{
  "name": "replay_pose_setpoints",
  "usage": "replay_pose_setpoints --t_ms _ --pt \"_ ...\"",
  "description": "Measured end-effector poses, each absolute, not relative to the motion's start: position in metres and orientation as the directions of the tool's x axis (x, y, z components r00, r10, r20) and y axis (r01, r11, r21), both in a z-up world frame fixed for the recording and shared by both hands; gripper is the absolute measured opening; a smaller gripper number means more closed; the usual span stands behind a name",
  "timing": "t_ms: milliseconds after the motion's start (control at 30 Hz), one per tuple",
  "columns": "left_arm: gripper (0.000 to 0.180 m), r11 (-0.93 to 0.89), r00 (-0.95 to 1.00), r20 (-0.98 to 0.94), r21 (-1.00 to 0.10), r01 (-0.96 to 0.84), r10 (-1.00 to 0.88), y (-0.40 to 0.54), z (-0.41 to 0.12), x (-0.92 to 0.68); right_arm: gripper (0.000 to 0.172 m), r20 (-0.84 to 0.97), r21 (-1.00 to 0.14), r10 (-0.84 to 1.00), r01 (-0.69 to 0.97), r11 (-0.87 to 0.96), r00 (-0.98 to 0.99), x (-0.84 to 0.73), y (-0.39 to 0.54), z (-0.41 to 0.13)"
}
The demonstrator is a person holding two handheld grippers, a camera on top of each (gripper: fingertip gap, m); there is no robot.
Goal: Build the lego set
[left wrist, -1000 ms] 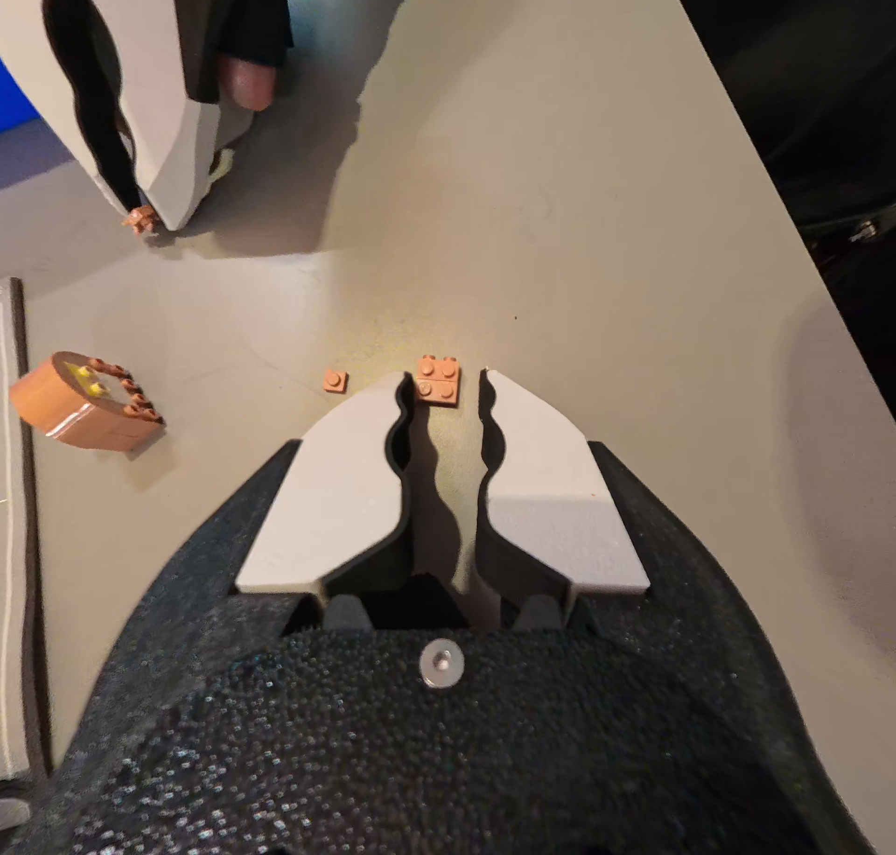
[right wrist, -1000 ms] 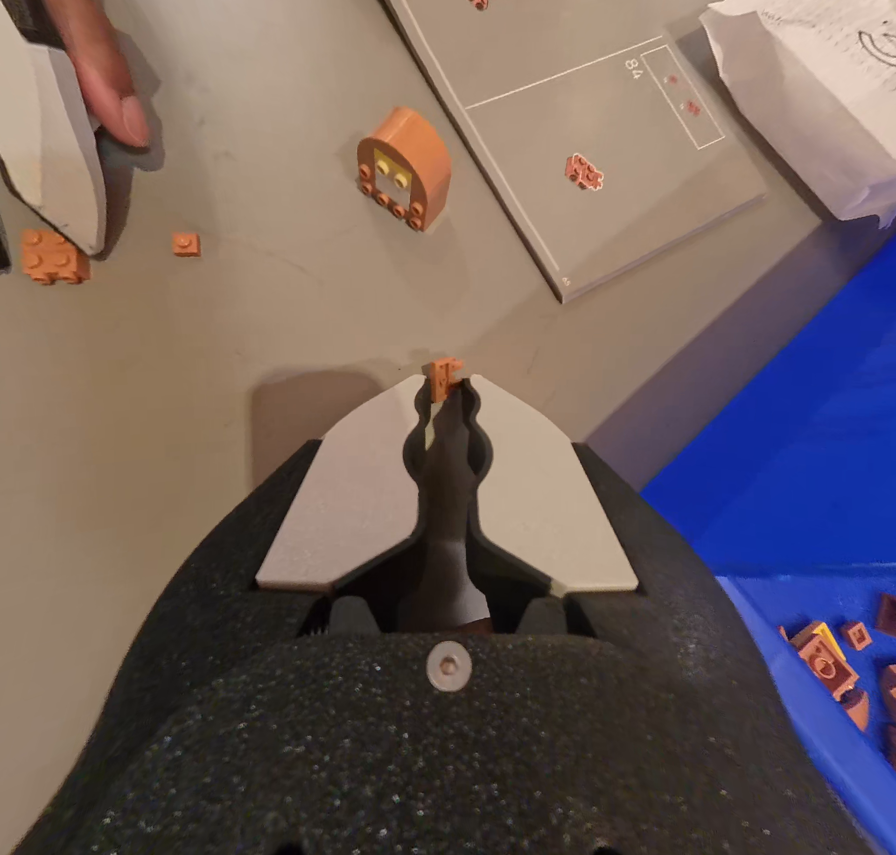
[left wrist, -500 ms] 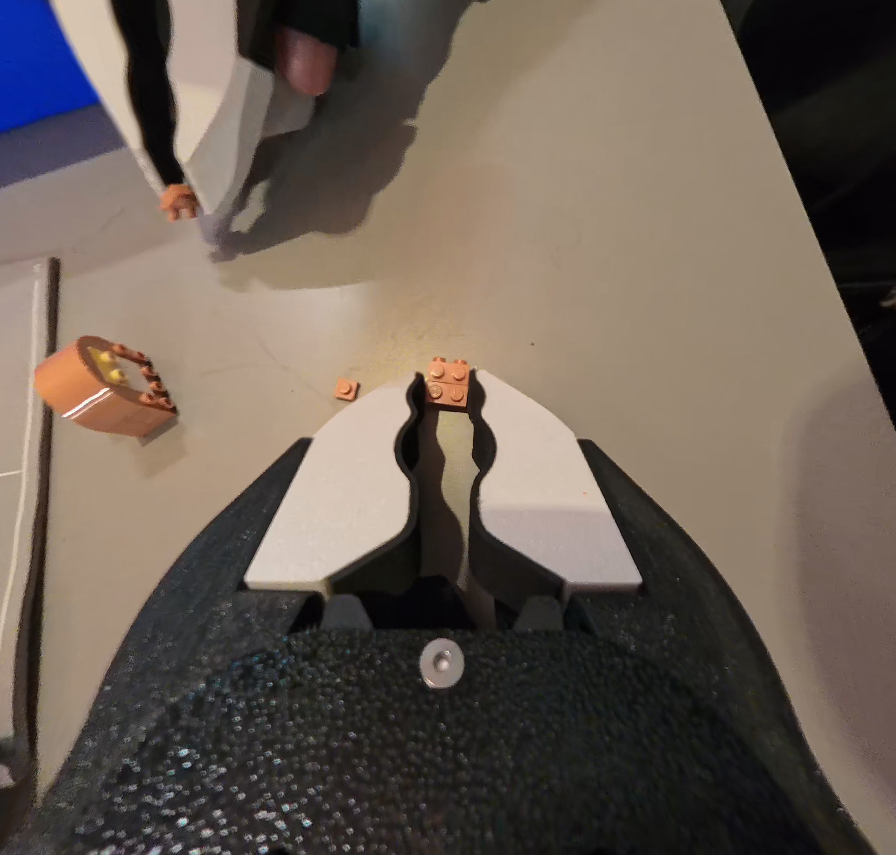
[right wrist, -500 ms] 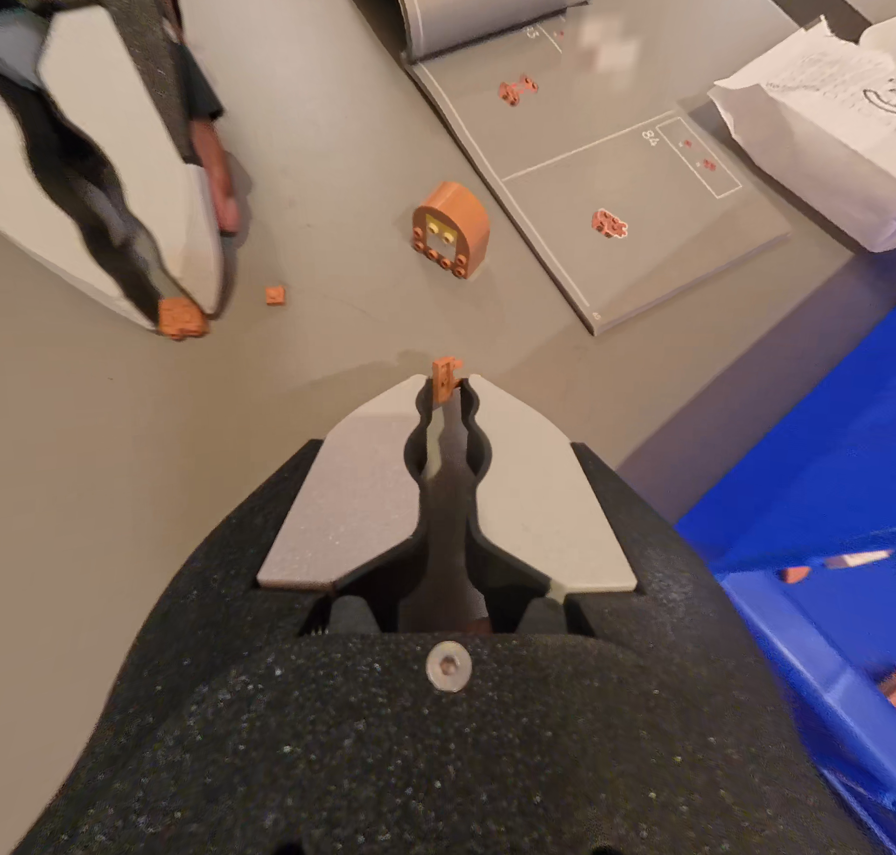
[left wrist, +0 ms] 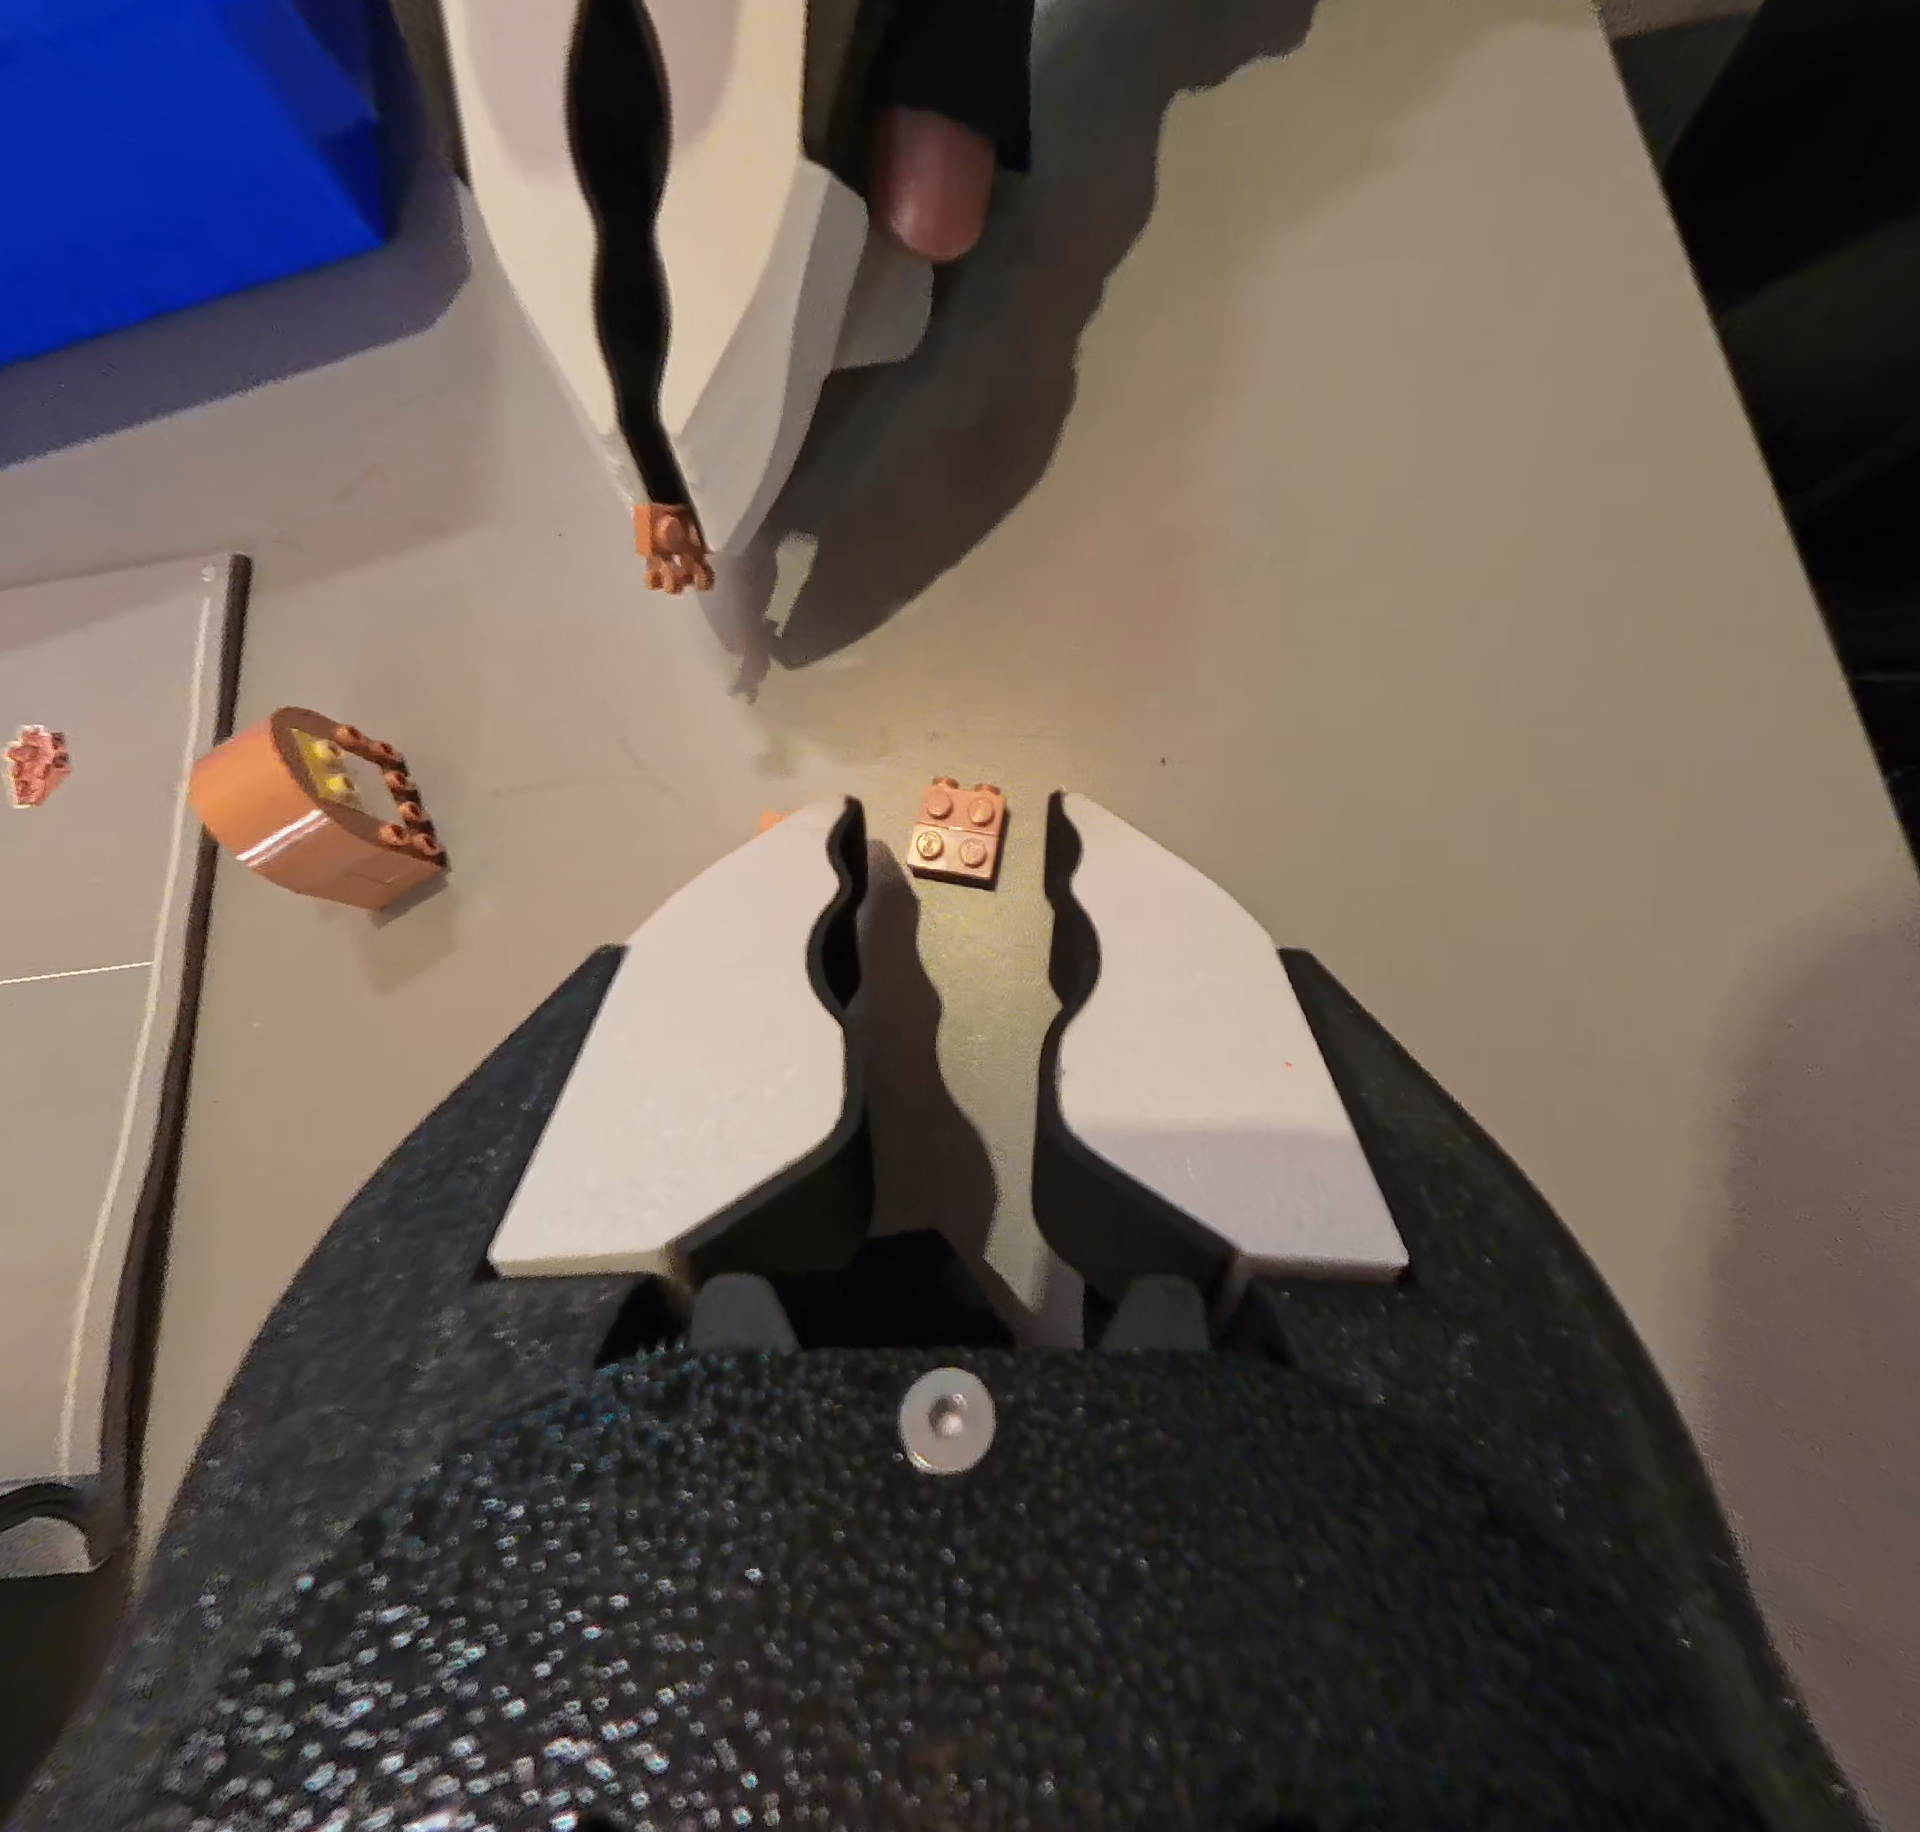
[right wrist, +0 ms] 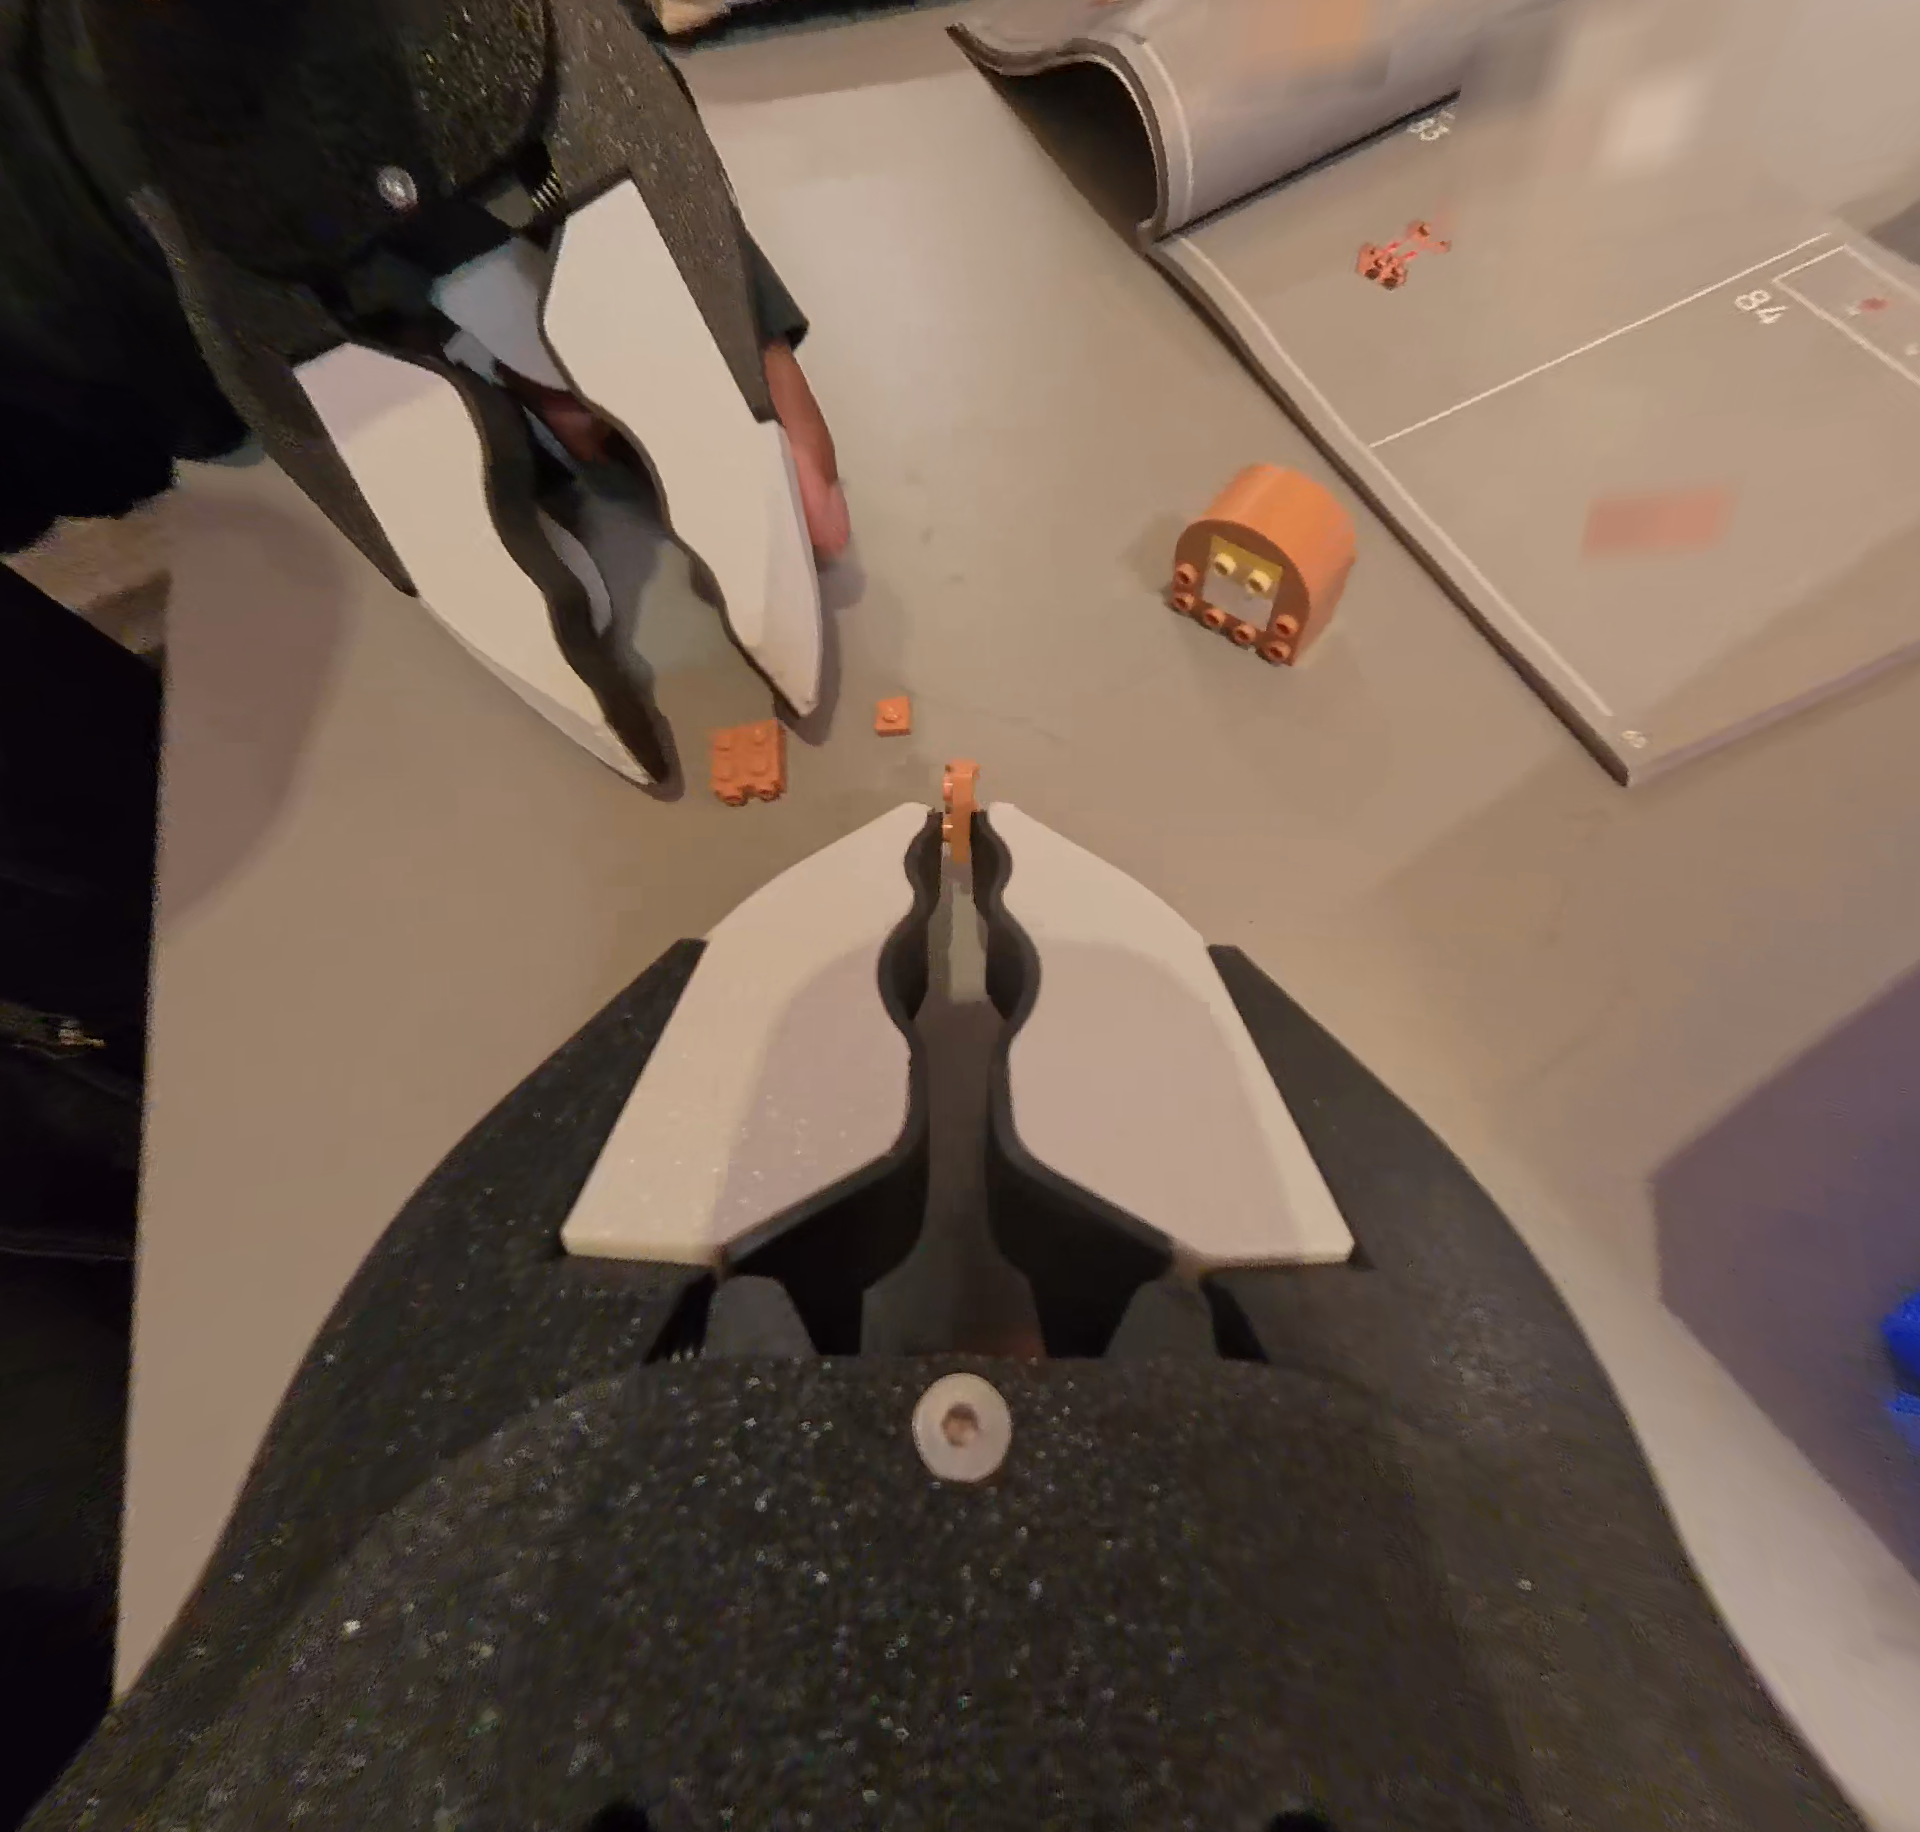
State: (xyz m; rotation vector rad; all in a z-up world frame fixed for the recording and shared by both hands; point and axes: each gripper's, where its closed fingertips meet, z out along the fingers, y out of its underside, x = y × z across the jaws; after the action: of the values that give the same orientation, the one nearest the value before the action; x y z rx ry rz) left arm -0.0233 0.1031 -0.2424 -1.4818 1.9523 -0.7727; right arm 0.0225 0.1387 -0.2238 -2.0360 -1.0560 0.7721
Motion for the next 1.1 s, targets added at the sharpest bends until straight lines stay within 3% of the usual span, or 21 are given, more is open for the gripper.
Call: replay_pose_setpoints --t_ms 233,367,767,900,1100 --pt "0.029 0.162 -0.075 -0.144 -0.879 -0.449 -0.987 0.124 -0.197 -0.012 0.005 -0.447 -0.824 0.831 0.21 -0.527 0.331 0.001 0.12 -0.192" --pt "0.023 0.123 -0.103 -0.092 -0.923 -0.364 -0.99 0.117 -0.183 -0.01 0.005 -0.431 -0.81 0.86 0.303 -0.502 0.273 -0.008 0.108 -0.201" --pt "0.005 0.11 -0.225 -0.002 -0.876 -0.47 -0.974 0.094 -0.209 -0.008 0.005 -0.322 -0.801 0.924 0.461 -0.382 0.206 -0.016 0.094 -0.213" --pt "0.004 -0.059 -0.1 0.106 -0.917 -0.394 -0.989 0.114 -0.193 -0.006 0.018 -0.277 -0.855 0.894 0.333 -0.397 0.353 -0.01 0.122 -0.199" --pt "0.005 -0.44 0.073 0.437 -0.897 -0.039 -0.897 0.152 -0.152 -0.006 0.01 -0.109 -0.958 0.801 0.155 -0.243 0.588 -0.003 0.153 -0.165"
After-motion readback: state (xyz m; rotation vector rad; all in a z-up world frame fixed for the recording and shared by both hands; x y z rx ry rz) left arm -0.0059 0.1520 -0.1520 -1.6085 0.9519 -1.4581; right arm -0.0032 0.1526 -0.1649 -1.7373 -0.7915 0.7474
